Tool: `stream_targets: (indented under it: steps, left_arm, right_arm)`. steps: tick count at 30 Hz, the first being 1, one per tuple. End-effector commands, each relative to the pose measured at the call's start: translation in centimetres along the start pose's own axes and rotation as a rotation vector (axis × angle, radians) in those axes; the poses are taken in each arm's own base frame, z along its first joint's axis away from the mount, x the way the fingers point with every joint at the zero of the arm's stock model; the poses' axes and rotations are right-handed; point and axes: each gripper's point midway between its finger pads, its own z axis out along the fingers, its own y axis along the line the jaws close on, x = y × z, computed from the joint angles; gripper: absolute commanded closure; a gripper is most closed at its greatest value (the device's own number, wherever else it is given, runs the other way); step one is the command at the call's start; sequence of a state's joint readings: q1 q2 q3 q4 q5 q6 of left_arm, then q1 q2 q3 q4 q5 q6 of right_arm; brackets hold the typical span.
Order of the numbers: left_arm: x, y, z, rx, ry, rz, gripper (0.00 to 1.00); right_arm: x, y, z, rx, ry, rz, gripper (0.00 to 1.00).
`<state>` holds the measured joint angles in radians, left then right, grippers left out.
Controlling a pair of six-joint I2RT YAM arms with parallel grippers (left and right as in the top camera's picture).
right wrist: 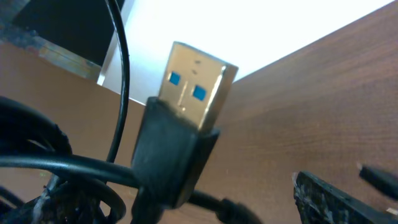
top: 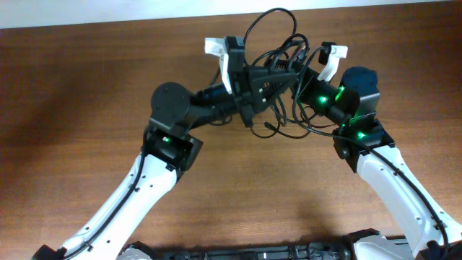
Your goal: Untangle cables
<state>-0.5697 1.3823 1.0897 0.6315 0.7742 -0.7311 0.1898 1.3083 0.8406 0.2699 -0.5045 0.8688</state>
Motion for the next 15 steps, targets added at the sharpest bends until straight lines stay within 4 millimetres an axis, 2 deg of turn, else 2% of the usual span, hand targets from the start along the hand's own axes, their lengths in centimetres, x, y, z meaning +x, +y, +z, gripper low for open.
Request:
stream_targets:
  steps: [1,4,6,9,11,15]
  left_arm:
    - [0.0,-2.6,0.7,0.071,0.011,0.009,1.00]
    - [0.0,-3.0,0.8,0.084,0.012,-0.012,1.00]
    - [-0.5,-3.4,0.6,0.102,-0.002,0.007,1.00]
    - [-2.2,-4.0,-0.2,0.134,-0.055,0.088,1.00]
    - [-3.7,-3.6,-1.0,0.125,-0.094,0.100,1.00]
    - [-5.7,-1.6,-2.9,0.066,-0.136,0.080,1.00]
  right_arm:
    - [-0.6,-0.8,0.2,0.041,-0.042,0.005,0.03]
    - [-0.8,-1.6,0.1,0.084,-0.060,0.015,0.02]
    - [-0.5,-3.8,-0.2,0.186,-0.071,0.045,0.02]
    - [0.6,-6.8,-0.9,0.326,-0.053,0.084,0.02]
    - [1.1,-7.8,-1.2,0.371,-0.039,0.098,0.02]
    - [1.5,-8.2,-1.4,0.394,-0.023,0.084,0.02]
